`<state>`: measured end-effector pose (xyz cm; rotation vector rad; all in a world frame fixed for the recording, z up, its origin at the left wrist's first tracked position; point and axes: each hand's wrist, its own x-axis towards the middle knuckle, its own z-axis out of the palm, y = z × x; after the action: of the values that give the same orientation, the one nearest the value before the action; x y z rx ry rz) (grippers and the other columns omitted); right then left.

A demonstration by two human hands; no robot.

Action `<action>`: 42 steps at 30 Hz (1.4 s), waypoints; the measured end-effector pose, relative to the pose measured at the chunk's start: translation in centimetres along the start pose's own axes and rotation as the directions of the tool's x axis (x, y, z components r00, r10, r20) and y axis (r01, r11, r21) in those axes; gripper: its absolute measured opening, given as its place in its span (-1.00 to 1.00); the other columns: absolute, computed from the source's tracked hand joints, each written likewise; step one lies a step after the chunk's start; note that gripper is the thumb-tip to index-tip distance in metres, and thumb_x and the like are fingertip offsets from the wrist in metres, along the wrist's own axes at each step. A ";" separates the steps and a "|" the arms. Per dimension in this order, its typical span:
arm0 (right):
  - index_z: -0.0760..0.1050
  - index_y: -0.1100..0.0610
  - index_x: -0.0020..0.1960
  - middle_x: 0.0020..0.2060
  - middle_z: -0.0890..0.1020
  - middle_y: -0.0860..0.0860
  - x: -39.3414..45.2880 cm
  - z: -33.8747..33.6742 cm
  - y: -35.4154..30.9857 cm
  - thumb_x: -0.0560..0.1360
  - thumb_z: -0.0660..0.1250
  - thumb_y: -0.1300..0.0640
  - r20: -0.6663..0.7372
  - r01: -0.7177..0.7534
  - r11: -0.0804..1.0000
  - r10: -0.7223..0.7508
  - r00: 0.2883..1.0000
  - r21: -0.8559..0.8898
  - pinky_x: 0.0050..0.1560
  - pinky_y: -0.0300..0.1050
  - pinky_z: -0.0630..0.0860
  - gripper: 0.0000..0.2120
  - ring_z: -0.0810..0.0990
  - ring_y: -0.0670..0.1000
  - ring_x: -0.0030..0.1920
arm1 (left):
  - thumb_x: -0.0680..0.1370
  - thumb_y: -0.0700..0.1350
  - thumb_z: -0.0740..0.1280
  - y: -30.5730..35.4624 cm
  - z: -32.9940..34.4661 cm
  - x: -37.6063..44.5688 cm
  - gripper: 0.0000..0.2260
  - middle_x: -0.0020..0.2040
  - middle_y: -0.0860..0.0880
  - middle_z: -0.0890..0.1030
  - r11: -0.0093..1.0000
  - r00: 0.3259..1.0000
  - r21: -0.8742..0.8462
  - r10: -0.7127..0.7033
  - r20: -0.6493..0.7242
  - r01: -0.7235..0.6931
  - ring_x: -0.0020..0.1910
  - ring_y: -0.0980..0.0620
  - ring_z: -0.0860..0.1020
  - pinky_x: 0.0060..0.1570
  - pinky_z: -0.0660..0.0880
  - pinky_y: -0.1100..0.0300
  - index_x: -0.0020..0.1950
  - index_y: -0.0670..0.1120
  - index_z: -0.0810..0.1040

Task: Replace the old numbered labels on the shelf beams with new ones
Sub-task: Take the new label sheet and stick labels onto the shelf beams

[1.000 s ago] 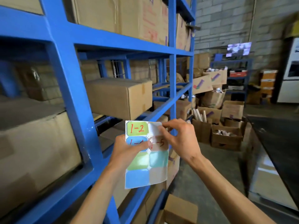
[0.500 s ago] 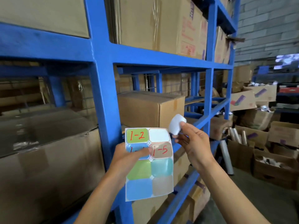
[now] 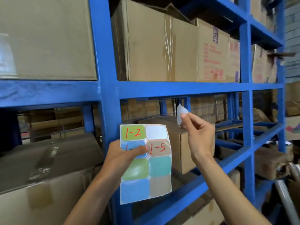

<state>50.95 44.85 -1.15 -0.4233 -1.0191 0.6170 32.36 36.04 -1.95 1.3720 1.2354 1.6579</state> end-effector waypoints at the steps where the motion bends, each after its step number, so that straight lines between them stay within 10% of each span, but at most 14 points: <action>1: 0.66 0.03 0.02 -0.23 0.71 -0.18 0.6 0.6 0.1 0.49 0.43 0.21 0.012 0.057 0.998 -0.057 0.998 -0.014 -0.08 -0.29 0.60 -0.86 0.67 -0.15 -0.14 | 0.38 -0.29 0.54 0.4 -0.1 0.1 -0.77 -0.14 -0.10 0.76 1.000 1.000 0.001 0.016 -0.015 -0.016 -0.25 -0.05 0.72 -0.41 0.59 0.15 0.01 -0.14 0.69; 10: 0.66 0.23 0.11 0.01 0.69 -0.03 4.4 7.9 1.6 0.47 0.46 0.27 0.222 0.660 0.728 -0.623 0.750 -0.186 0.11 -0.28 0.55 -0.78 0.66 -0.06 0.01 | 0.35 -0.29 0.55 2.3 -2.4 0.1 -0.76 -0.13 -0.14 0.75 0.997 0.984 0.043 0.074 -0.161 -0.068 -0.20 -0.16 0.72 -0.32 0.64 0.04 -0.01 -0.15 0.70; 19: 0.66 0.26 0.11 0.04 0.71 0.09 5.9 11.4 4.3 0.51 0.41 0.27 0.312 0.878 0.406 -0.825 0.472 -0.255 0.08 -0.03 0.60 -0.81 0.64 0.13 0.03 | 0.39 -0.25 0.52 3.4 -4.2 -0.4 -0.76 -0.12 -0.12 0.76 0.994 0.980 0.071 0.093 -0.177 -0.082 -0.19 -0.12 0.73 -0.29 0.62 0.03 0.05 -0.14 0.69; 42: 0.69 0.24 0.06 0.00 0.72 0.10 6.1 12.4 4.2 0.52 0.40 0.21 0.269 0.862 0.347 -0.848 0.457 -0.370 0.01 0.06 0.62 -0.84 0.66 0.16 0.04 | 0.36 -0.17 0.56 2.4 -4.7 1.2 -0.68 -0.07 -0.08 0.76 0.993 0.979 0.110 0.072 -0.191 -0.051 -0.09 -0.13 0.72 -0.02 0.64 -0.17 0.09 -0.10 0.66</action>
<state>41.14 52.53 6.13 -0.2167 -1.2498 -0.6373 27.74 35.05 0.71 1.3466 1.4212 1.8290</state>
